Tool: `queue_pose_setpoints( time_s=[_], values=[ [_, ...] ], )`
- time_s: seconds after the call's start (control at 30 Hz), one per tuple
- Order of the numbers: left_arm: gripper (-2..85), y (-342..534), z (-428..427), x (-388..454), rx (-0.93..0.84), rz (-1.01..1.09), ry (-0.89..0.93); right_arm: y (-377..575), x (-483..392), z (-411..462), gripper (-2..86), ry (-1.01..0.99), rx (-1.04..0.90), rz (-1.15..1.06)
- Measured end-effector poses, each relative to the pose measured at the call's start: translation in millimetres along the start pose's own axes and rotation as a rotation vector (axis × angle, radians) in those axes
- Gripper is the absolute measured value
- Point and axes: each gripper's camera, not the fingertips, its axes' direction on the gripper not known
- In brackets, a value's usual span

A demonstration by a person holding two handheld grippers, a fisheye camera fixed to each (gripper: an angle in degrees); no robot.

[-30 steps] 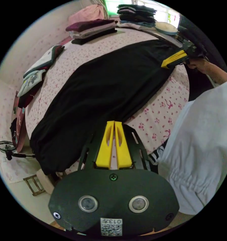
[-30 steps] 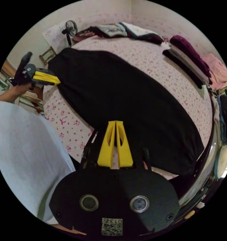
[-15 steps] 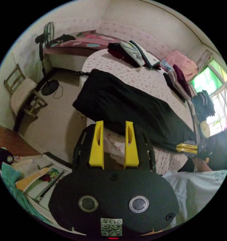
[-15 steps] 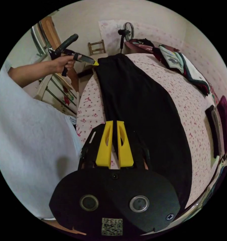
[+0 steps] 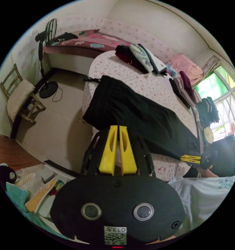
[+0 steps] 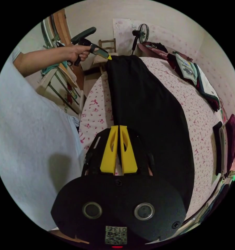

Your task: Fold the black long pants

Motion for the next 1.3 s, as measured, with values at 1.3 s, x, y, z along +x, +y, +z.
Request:
queue_pose_setpoints(
  time_s=[1.3],
  values=[
    [2.3, -146, 101, 271, -0.069, 0.931, -0.209, -133, 141, -17, 0.5, 0.198, 0.010, -0.047]
  ],
)
